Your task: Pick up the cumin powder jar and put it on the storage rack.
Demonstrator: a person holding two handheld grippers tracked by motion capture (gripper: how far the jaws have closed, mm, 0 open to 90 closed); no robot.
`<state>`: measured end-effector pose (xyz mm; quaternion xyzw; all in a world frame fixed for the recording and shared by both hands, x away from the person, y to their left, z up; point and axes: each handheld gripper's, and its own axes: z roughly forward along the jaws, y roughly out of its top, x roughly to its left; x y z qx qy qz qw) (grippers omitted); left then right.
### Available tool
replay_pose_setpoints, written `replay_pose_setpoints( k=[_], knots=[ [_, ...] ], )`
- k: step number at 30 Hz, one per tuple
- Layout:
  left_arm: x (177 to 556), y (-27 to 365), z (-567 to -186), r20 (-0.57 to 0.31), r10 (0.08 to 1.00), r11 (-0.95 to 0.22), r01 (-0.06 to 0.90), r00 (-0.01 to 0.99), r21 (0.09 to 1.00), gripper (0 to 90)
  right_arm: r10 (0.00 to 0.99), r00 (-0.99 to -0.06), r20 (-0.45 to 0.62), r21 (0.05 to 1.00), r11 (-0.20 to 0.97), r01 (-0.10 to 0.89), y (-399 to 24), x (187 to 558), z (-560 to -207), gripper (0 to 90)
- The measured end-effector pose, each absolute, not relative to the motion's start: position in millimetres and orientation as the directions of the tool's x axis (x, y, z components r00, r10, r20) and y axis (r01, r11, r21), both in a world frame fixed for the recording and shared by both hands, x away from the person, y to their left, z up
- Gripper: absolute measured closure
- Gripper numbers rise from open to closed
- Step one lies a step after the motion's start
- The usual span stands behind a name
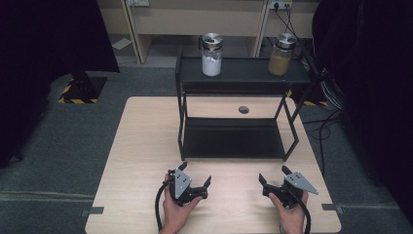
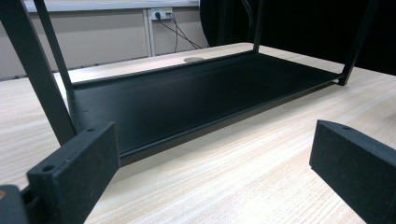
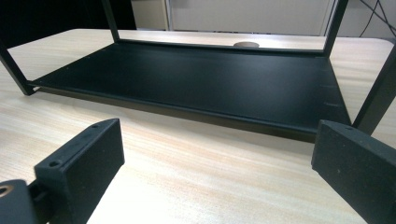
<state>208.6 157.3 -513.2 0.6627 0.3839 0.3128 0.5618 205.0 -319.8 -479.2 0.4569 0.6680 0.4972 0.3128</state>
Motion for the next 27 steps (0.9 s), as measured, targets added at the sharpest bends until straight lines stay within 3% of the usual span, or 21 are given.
replay_pose_setpoints(
  k=[27],
  knots=[
    [208.7, 157.4, -513.2, -0.018, 0.86, -0.073, 0.158, 0.51, 0.985, 0.9, 0.928, -0.369, 0.047, 0.943, 0.081, 0.322, -316.8, 204.4, -478.4, 2.6]
  ],
)
